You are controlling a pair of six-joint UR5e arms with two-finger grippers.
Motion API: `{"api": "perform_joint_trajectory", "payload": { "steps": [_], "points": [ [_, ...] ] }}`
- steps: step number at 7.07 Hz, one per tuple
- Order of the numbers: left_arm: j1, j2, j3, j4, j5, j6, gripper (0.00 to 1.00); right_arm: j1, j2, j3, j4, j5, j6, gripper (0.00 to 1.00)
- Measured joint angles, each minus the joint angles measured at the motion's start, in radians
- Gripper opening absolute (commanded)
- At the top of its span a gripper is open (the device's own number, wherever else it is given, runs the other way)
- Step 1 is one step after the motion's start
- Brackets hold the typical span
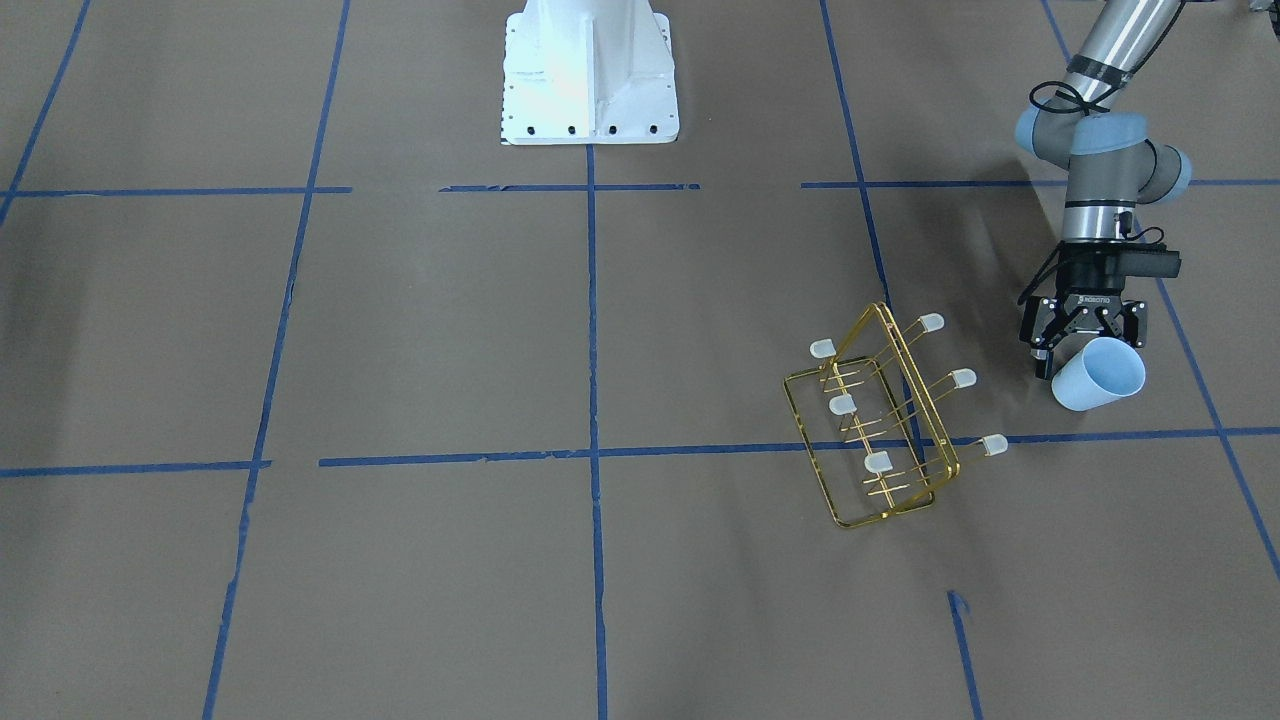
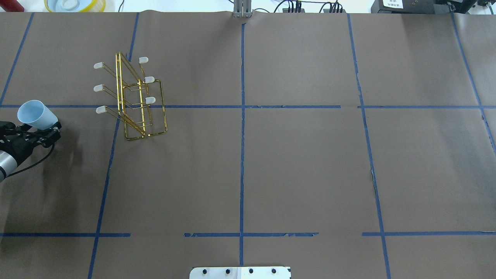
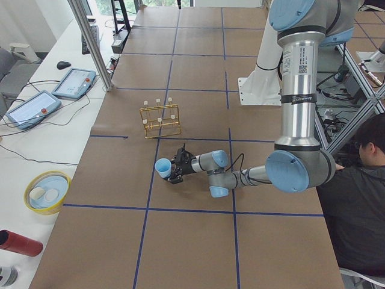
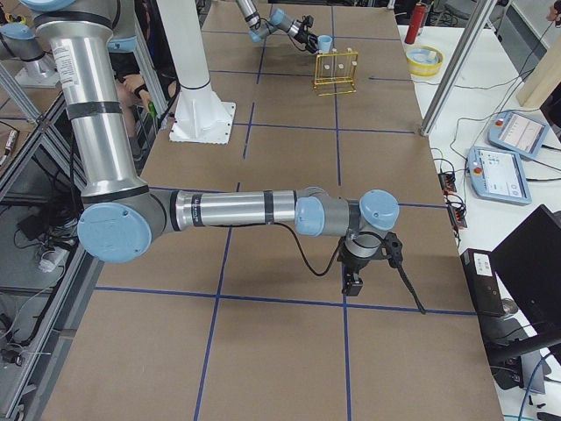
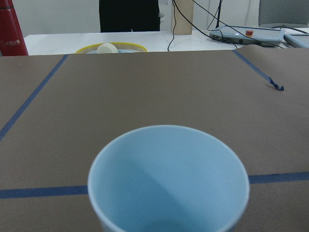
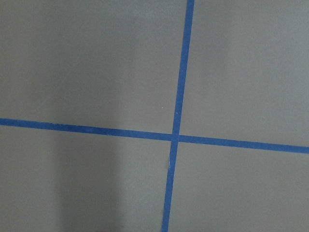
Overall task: Hang cup on cup holder
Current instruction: 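Hold the light blue cup with the left gripper, adjusting grip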
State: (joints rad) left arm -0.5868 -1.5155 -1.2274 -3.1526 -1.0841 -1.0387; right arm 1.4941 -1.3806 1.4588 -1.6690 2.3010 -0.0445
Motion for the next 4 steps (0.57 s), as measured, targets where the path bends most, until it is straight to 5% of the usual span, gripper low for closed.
{"api": "perform_joint_trajectory", "payload": {
  "steps": [4],
  "points": [
    [-0.016,-0.009,0.005,0.003,-0.02,-0.01,0.94,0.0,0.0,0.0,0.0,0.0,0.0,1.0]
  ]
}}
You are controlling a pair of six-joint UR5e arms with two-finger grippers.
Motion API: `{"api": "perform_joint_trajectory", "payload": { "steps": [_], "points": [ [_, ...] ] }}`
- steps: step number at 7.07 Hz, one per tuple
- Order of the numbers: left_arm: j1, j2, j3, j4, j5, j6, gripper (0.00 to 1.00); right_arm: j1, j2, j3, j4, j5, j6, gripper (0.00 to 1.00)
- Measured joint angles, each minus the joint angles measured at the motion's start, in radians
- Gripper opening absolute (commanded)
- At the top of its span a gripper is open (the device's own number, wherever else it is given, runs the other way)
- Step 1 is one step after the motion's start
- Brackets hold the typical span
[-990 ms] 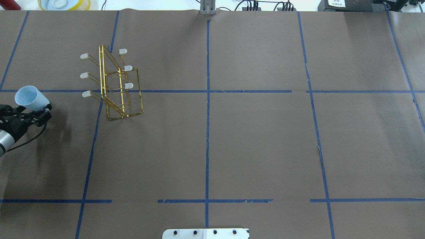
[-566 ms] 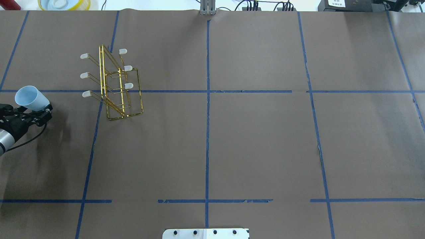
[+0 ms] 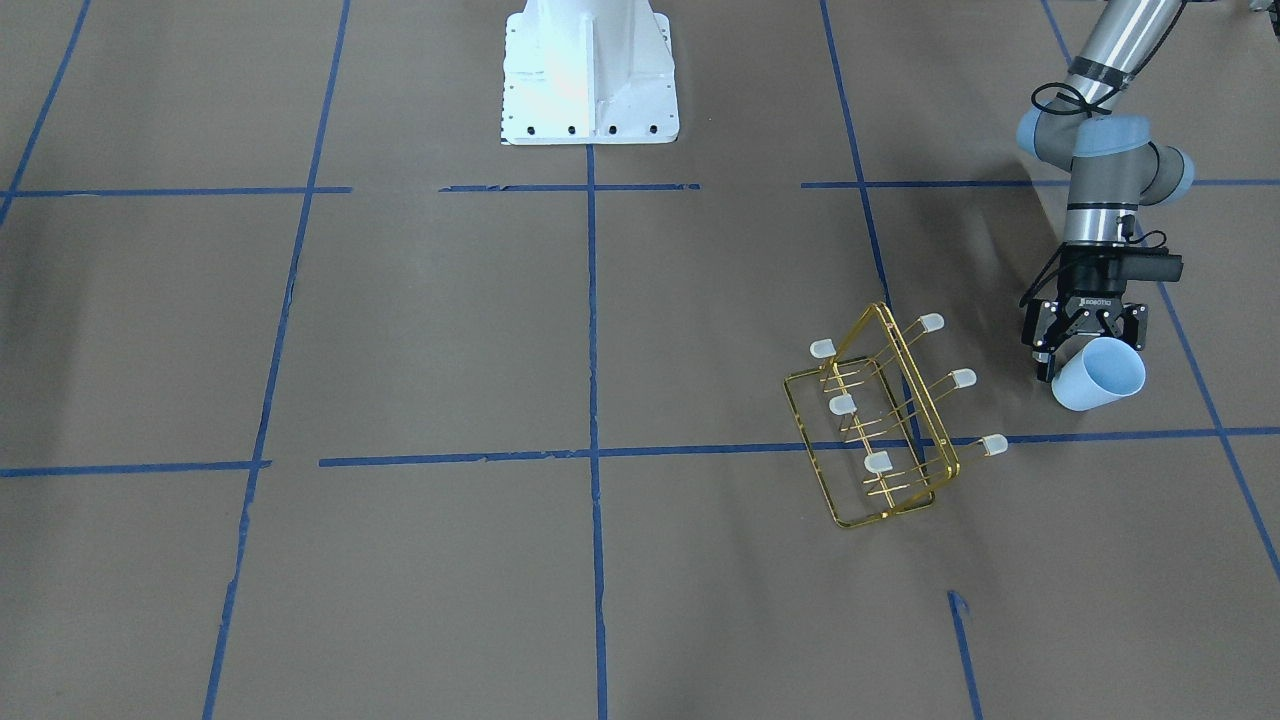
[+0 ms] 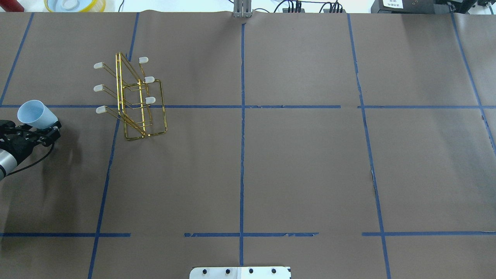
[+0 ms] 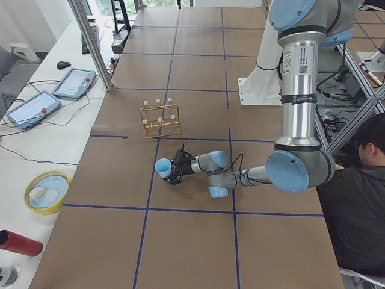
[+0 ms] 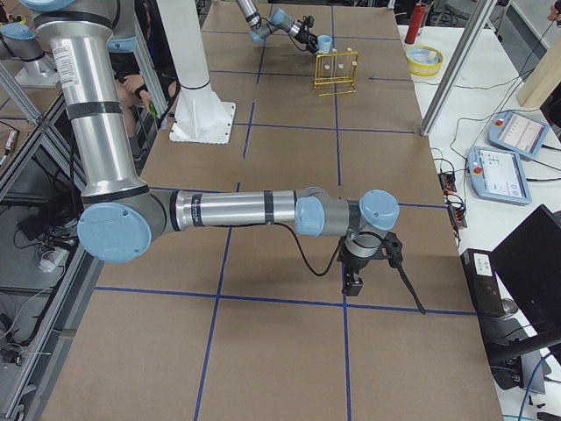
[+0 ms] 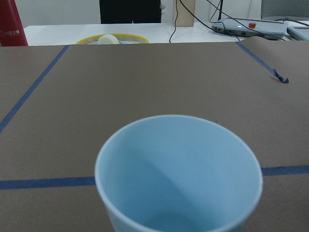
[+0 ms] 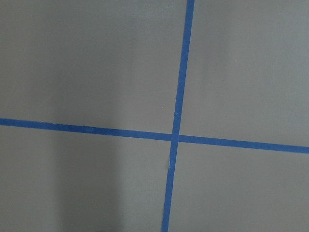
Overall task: Hang cup on cup holder
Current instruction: 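Hold the light blue cup with the left gripper, adjusting grip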
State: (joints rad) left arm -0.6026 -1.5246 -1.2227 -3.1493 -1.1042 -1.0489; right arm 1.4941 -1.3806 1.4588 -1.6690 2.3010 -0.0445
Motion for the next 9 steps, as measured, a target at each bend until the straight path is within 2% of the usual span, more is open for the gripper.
{"api": "perform_joint_trajectory", "payload": {
  "steps": [3,5,7,9],
  "points": [
    [-0.035,-0.022,0.003,0.0,-0.001,0.006,0.93,0.0,0.0,0.0,0.0,0.0,0.0,1.0],
    [-0.042,-0.032,0.022,0.001,-0.004,0.006,0.9,0.0,0.0,0.0,0.0,0.0,0.0,1.0],
    [-0.043,-0.039,0.039,0.002,-0.012,0.0,0.83,0.0,0.0,0.0,0.0,0.0,0.0,1.0],
    [-0.043,-0.04,0.047,0.002,-0.02,-0.006,0.64,0.0,0.0,0.0,0.0,0.0,0.0,1.0]
  ]
}}
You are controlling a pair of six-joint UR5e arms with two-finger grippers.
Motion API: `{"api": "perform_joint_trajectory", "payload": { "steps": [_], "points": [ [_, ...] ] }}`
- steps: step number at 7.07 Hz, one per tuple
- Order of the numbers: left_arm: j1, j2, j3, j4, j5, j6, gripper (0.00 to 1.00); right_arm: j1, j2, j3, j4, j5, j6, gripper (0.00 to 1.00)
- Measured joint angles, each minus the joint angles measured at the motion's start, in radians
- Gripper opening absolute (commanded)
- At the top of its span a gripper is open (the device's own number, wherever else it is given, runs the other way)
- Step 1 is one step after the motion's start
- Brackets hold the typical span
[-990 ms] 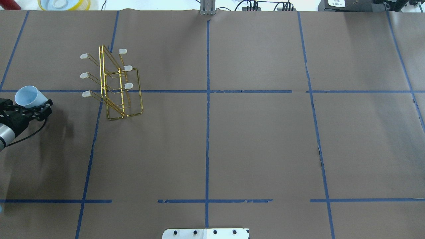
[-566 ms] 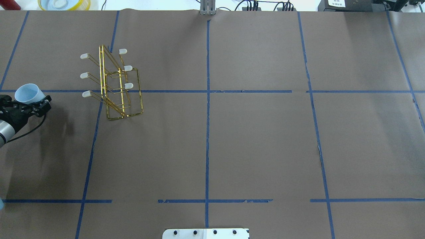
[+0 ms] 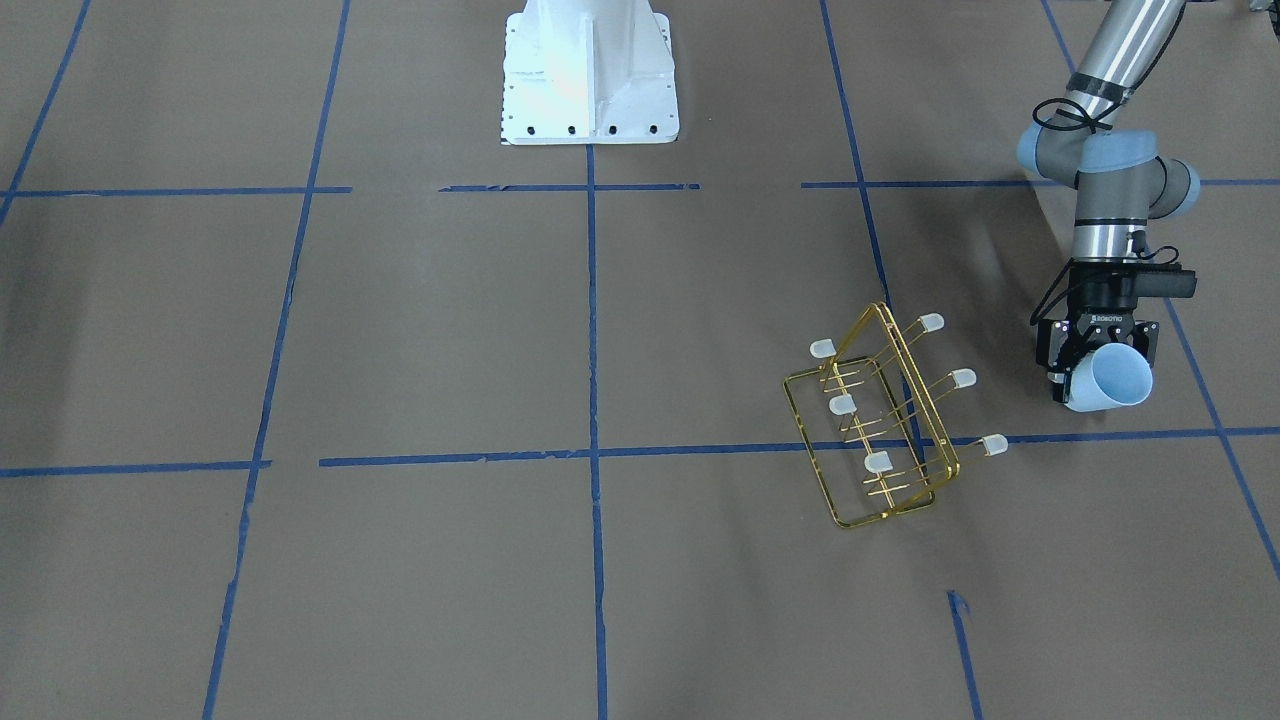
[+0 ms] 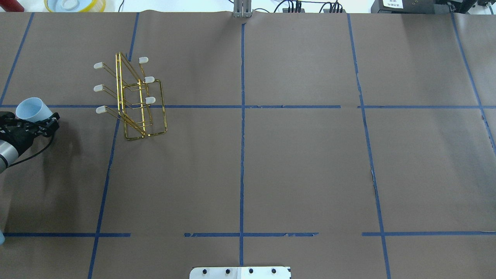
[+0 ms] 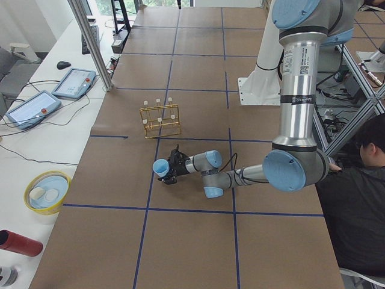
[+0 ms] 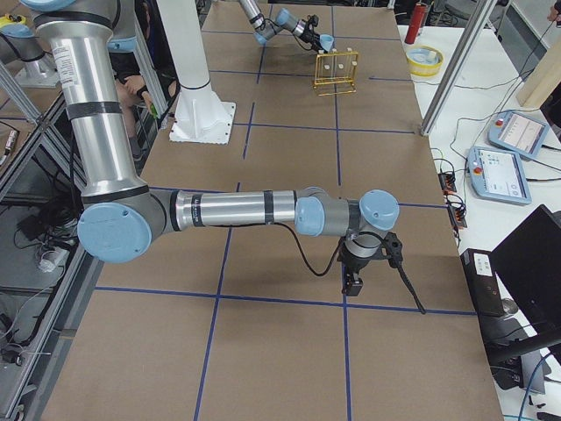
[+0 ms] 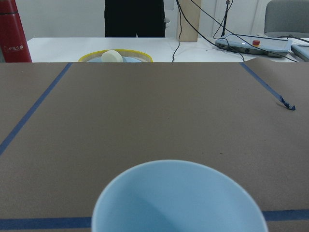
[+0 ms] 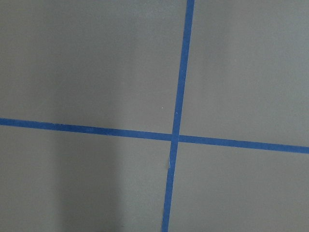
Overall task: Hang cup on cup holder
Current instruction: 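Hold the light blue cup with the left gripper, adjusting grip, then lift the cup with the left gripper and tilt it sideways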
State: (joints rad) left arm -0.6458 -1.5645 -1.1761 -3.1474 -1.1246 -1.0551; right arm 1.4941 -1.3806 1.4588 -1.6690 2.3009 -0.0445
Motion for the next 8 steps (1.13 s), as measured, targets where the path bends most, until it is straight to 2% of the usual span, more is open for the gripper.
{"api": "perform_joint_trajectory", "payload": {
  "steps": [1,2,4,5,7,8],
  "points": [
    [0.0,0.0,0.002,0.001,-0.006,-0.001,0.48,0.0,0.0,0.0,0.0,0.0,0.0,1.0],
    [-0.001,0.0,0.001,0.0,-0.014,-0.001,0.38,0.0,0.0,0.0,0.0,0.0,0.0,1.0],
    [-0.005,0.002,-0.014,0.001,-0.024,0.001,0.29,0.0,0.0,0.0,0.0,0.0,0.0,1.0],
    [-0.015,0.008,-0.054,0.012,-0.033,0.009,0.27,0.0,0.0,0.0,0.0,0.0,0.0,1.0],
    [-0.031,0.054,-0.183,0.061,-0.045,0.102,0.23,0.0,0.0,0.0,0.0,0.0,0.0,1.0],
    [-0.034,0.091,-0.258,0.073,-0.045,0.188,0.15,0.0,0.0,0.0,0.0,0.0,0.0,1.0]
  ]
}}
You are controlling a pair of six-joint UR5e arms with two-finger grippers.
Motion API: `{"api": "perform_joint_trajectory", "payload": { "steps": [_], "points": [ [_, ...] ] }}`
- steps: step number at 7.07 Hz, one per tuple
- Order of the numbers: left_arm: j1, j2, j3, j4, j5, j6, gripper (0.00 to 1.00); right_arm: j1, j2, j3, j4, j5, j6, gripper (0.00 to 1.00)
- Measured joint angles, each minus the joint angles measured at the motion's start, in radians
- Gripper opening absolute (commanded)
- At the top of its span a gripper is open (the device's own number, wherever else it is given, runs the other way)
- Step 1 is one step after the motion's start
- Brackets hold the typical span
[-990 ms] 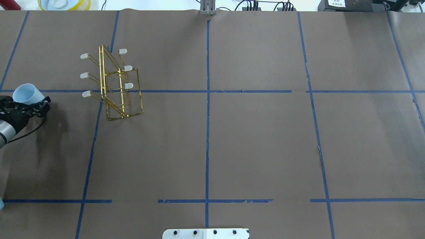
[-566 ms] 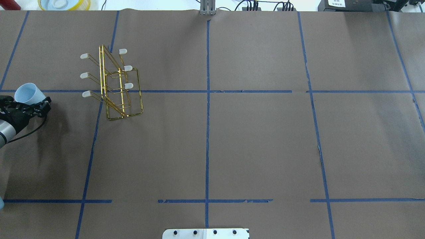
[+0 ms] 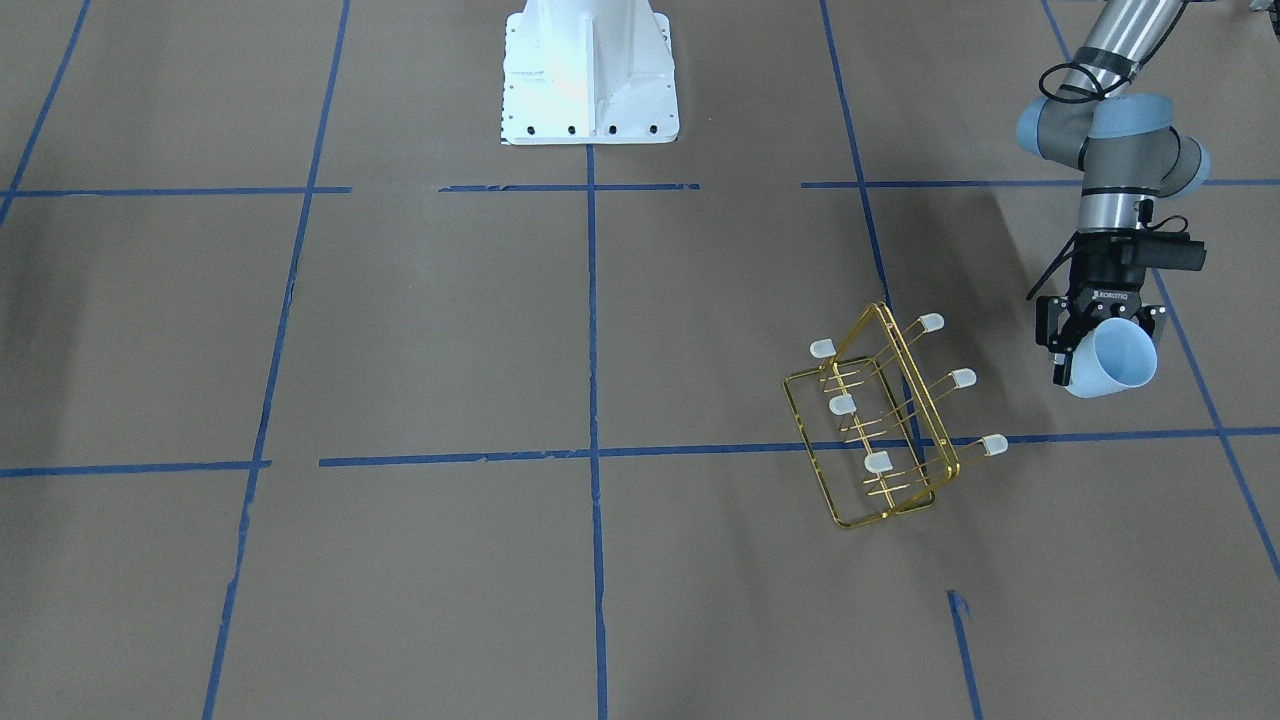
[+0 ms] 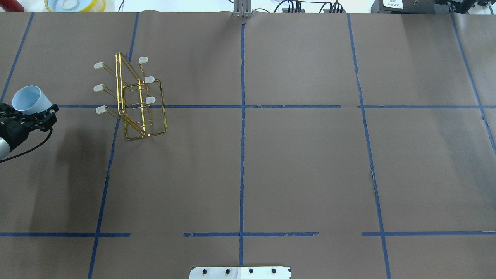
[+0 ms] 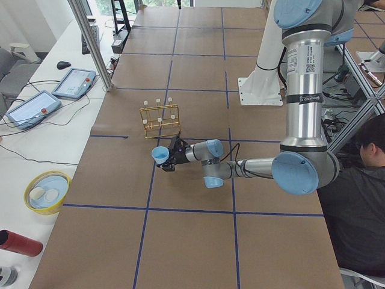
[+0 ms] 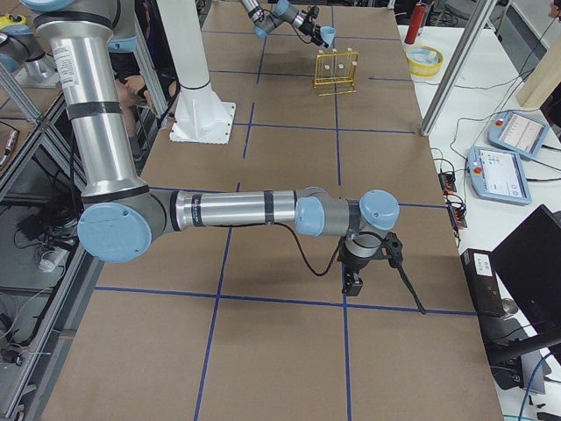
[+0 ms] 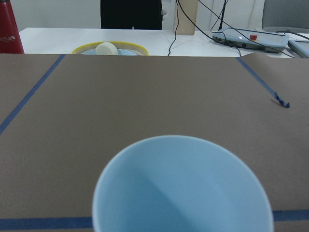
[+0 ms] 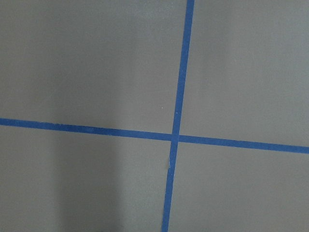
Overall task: Hang cup on cup holder
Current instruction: 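Lift the cup with the left gripper and tilt it sideways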
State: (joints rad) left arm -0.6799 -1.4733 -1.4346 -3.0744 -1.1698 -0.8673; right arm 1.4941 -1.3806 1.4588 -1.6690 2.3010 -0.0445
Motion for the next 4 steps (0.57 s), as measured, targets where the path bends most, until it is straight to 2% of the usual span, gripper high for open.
{"api": "perform_joint_trajectory", "payload": {
  "steps": [1,2,4],
  "points": [
    [-0.001,0.029,-0.067,0.007,0.007,0.075,0.03,0.0,0.0,0.0,0.0,0.0,0.0,1.0],
    [-0.001,0.055,-0.144,0.022,0.029,0.125,0.0,0.0,0.0,0.0,0.0,0.0,0.0,1.0],
    [-0.002,0.09,-0.265,0.08,0.055,0.179,0.0,0.0,0.0,0.0,0.0,0.0,0.0,1.0]
  ]
}}
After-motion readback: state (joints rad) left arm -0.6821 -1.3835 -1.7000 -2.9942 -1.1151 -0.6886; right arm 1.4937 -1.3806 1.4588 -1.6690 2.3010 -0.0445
